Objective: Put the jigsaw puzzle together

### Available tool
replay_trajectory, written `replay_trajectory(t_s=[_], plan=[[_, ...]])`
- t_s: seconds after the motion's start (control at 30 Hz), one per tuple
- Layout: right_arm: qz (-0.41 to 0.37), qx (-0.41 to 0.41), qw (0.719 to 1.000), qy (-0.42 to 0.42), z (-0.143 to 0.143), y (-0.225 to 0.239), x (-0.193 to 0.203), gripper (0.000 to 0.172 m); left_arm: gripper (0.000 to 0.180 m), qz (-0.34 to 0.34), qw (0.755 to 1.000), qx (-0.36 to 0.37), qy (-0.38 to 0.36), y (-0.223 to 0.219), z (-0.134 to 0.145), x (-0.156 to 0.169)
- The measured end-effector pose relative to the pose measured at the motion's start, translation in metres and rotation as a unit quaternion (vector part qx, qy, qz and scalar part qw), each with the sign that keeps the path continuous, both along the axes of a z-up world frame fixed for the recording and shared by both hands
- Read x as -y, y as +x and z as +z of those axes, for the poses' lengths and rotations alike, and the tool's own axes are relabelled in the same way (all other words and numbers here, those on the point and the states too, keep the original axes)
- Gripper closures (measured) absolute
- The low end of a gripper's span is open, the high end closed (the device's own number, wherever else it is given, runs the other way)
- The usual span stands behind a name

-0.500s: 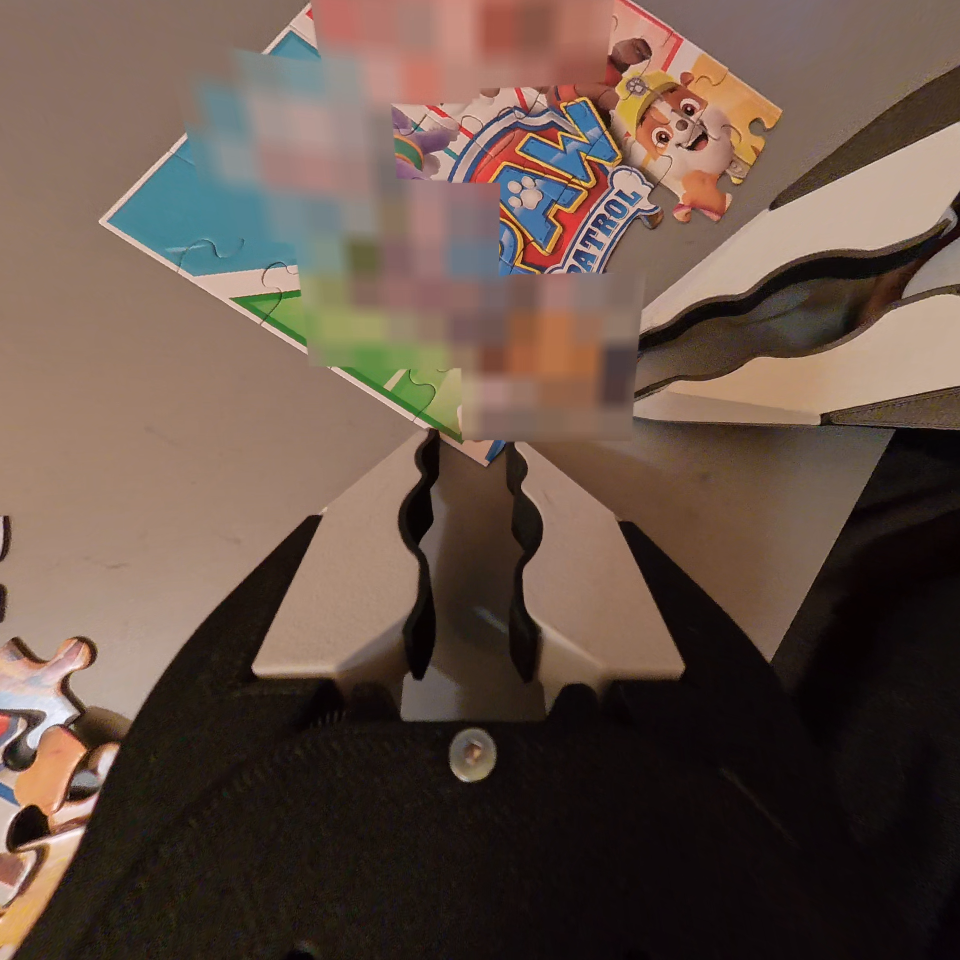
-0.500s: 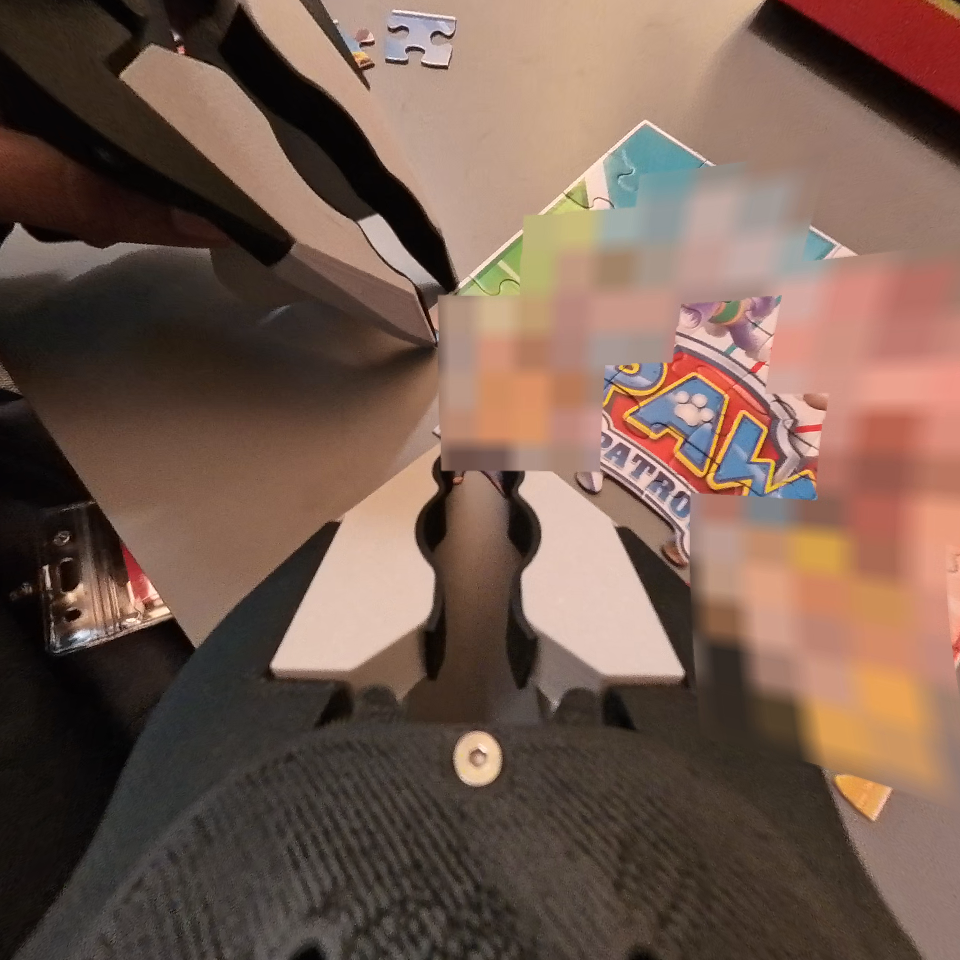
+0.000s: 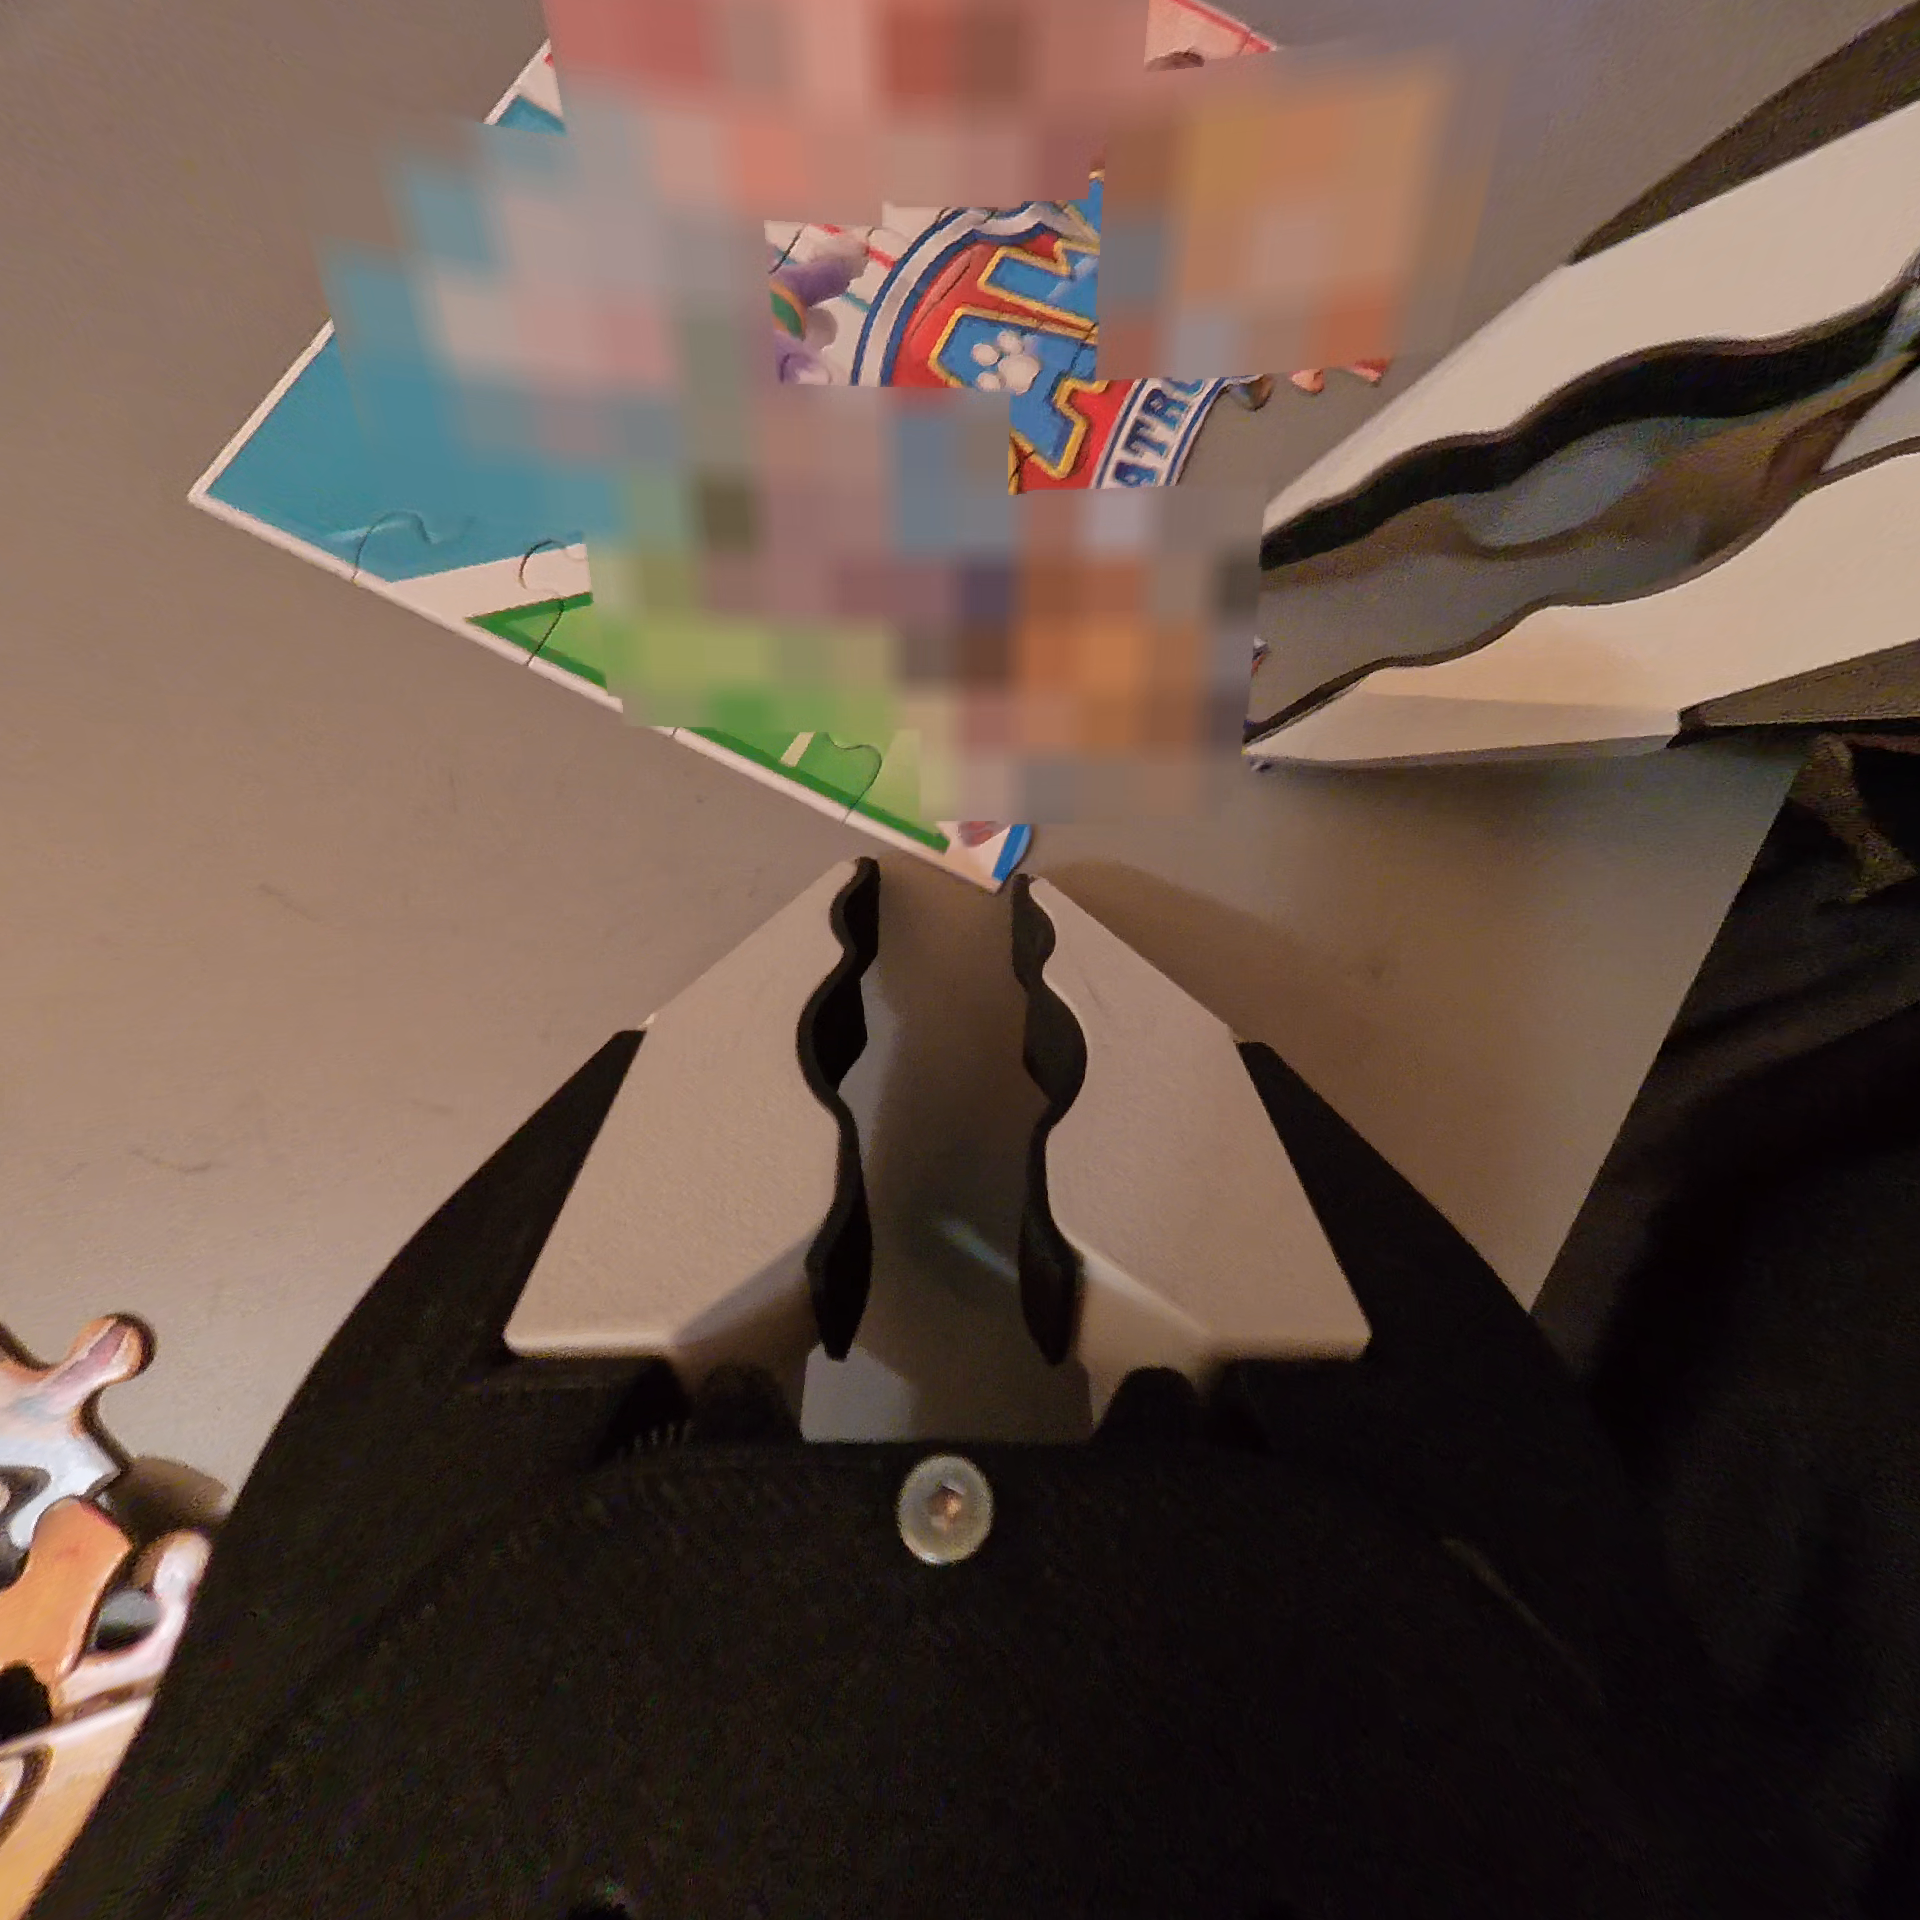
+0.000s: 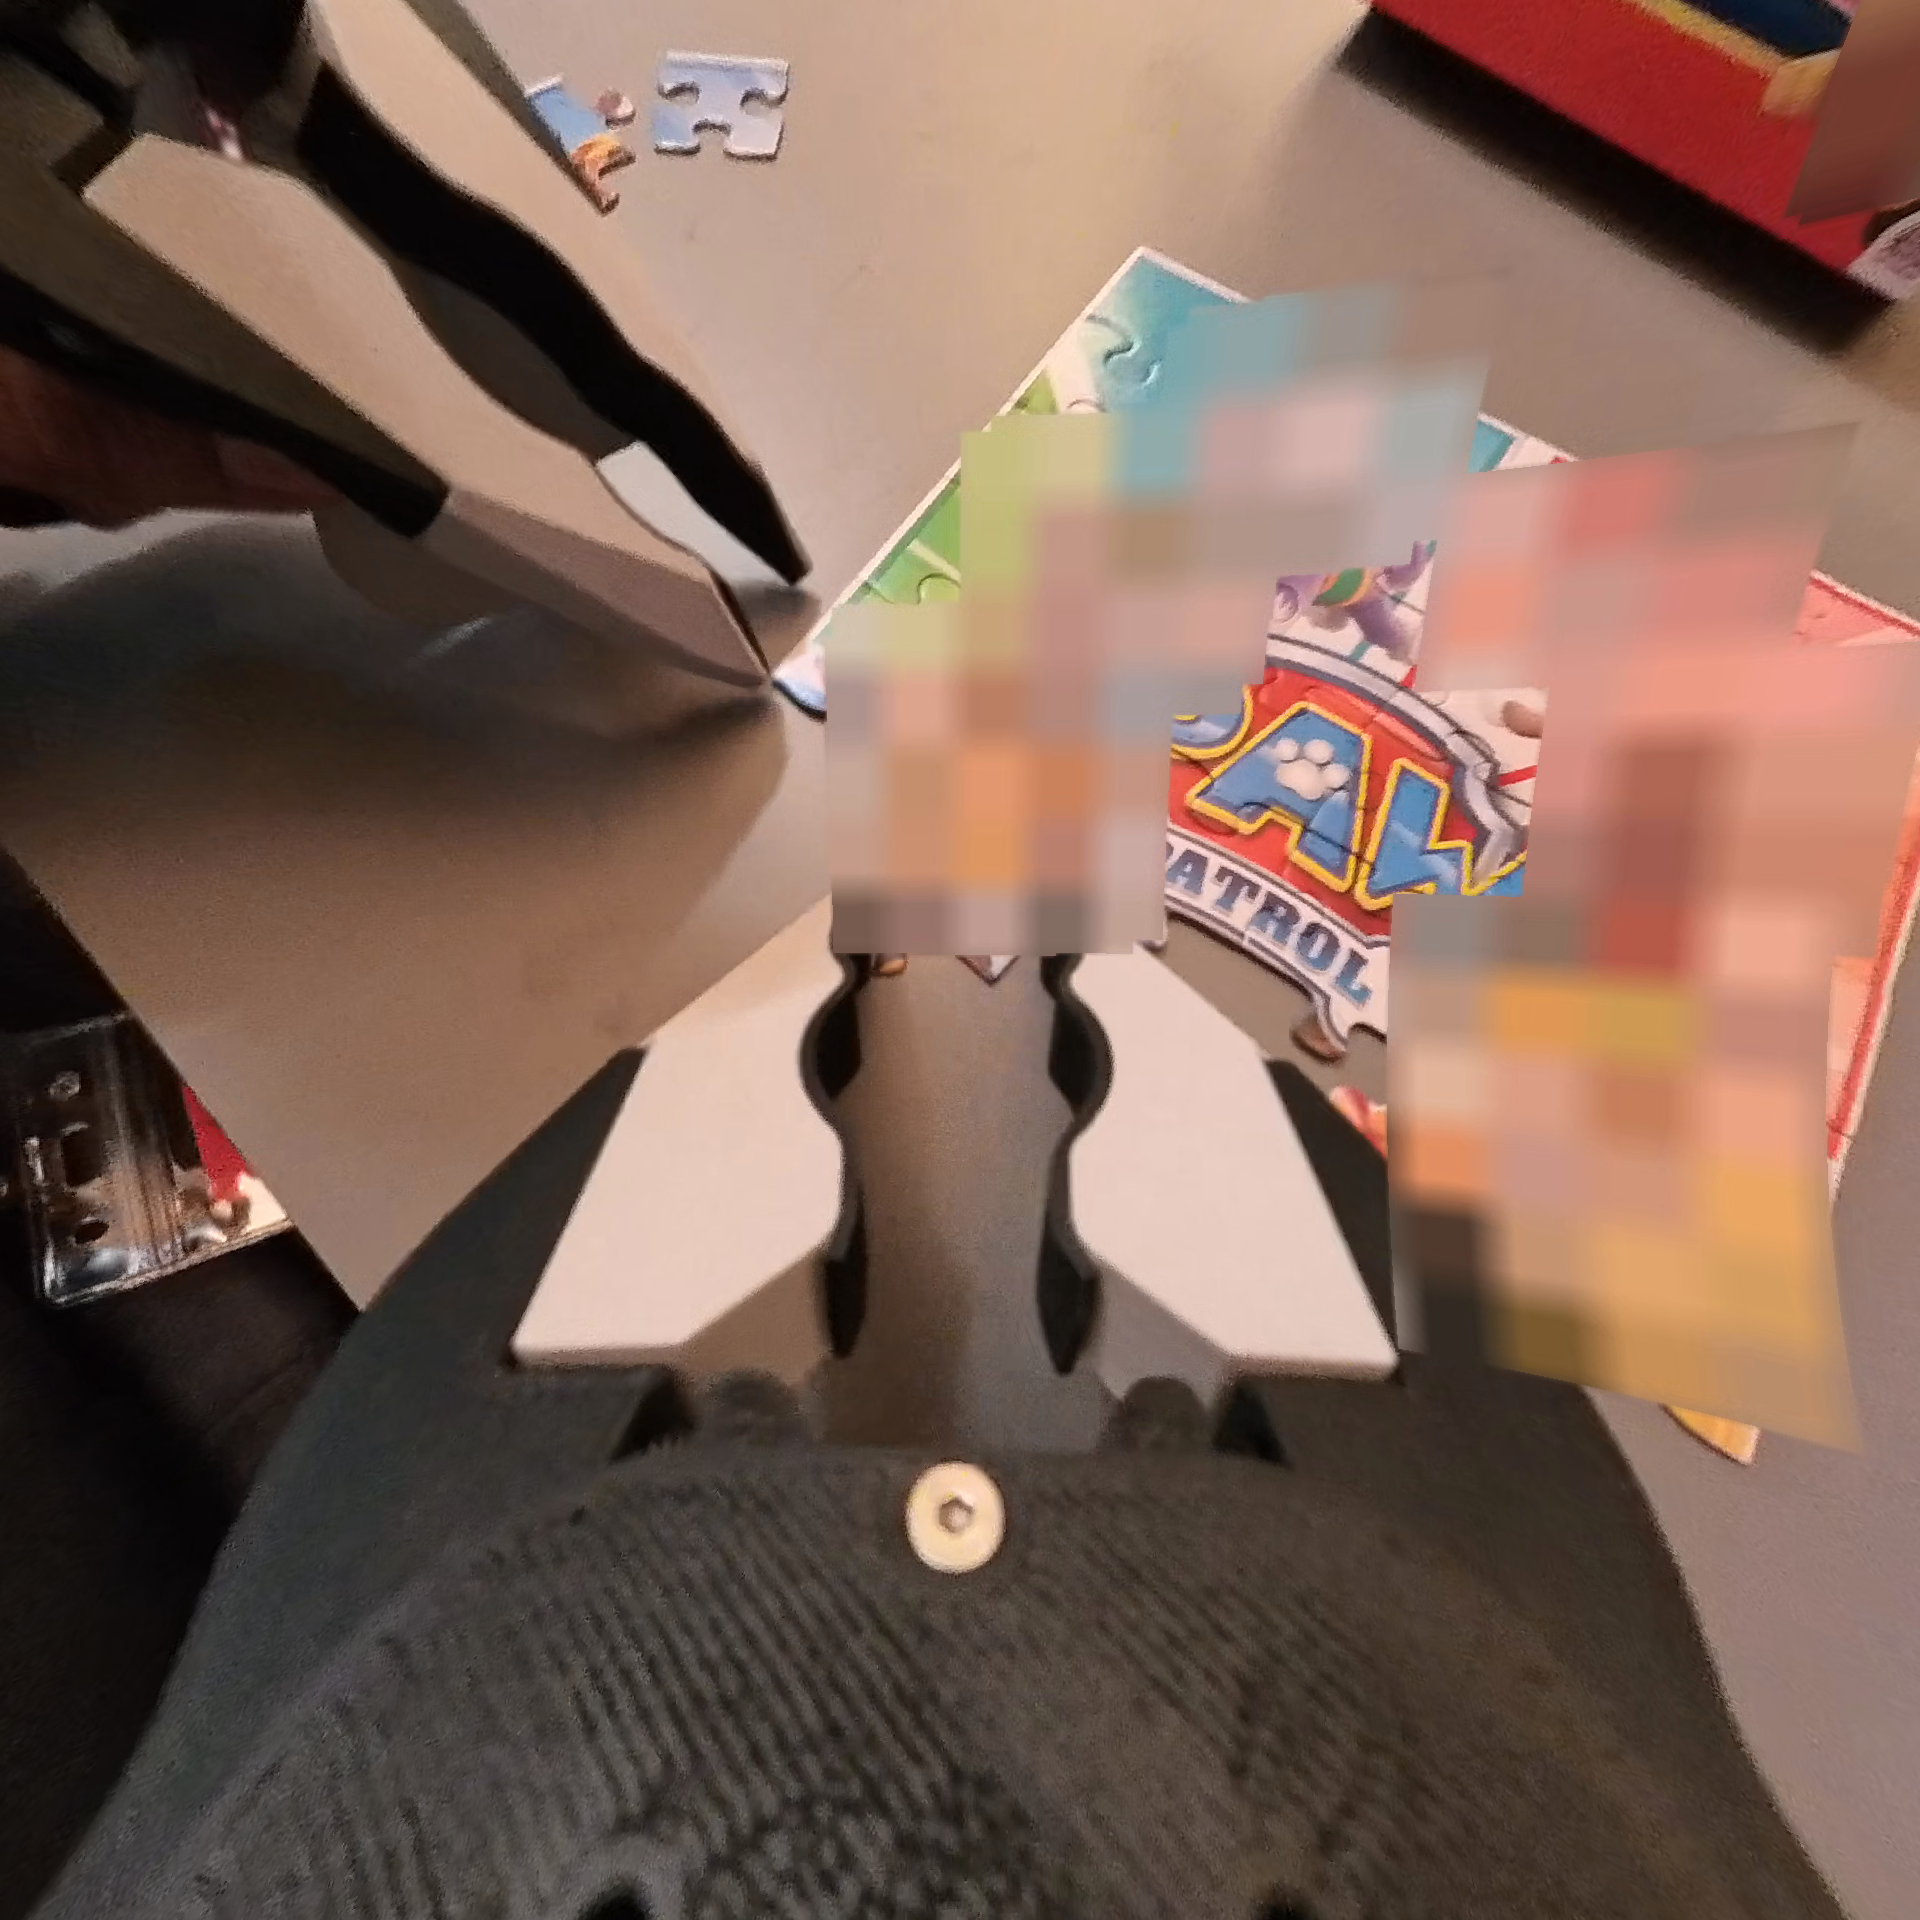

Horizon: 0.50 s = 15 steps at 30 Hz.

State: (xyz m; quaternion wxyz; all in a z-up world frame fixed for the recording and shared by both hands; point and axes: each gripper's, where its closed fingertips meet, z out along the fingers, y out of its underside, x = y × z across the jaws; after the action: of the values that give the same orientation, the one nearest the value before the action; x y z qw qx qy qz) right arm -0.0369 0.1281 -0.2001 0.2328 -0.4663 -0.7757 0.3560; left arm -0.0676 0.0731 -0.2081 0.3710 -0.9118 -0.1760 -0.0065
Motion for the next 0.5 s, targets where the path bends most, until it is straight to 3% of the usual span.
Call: replay_trajectory(t_s=[0.17, 0.27, 0.37, 0.5], plan=[[0.002, 0.018, 1.0, -0.003, -0.009, -0.002, 0.005, 0.125, 0.141, 0.007, 0.998, -0.052, 0.036, -0.004, 0.013, -0.019], [0.0, 0.02, 1.0, -0.005, -0.009, -0.003, 0.006, 0.129, 0.141, 0.008, 0.998, -0.064, 0.025, -0.008, 0.008, -0.029], [0.004, 0.021, 1.0, -0.008, -0.009, 0.0, 0.006, 0.15, 0.142, 0.006, 0.998, -0.063, 0.002, -0.009, -0.003, -0.032], [0.006, 0.024, 1.0, -0.01, -0.009, 0.001, 0.004, 0.151, 0.147, 0.01, 0.999, -0.053, 0.01, -0.008, -0.002, -0.032]])
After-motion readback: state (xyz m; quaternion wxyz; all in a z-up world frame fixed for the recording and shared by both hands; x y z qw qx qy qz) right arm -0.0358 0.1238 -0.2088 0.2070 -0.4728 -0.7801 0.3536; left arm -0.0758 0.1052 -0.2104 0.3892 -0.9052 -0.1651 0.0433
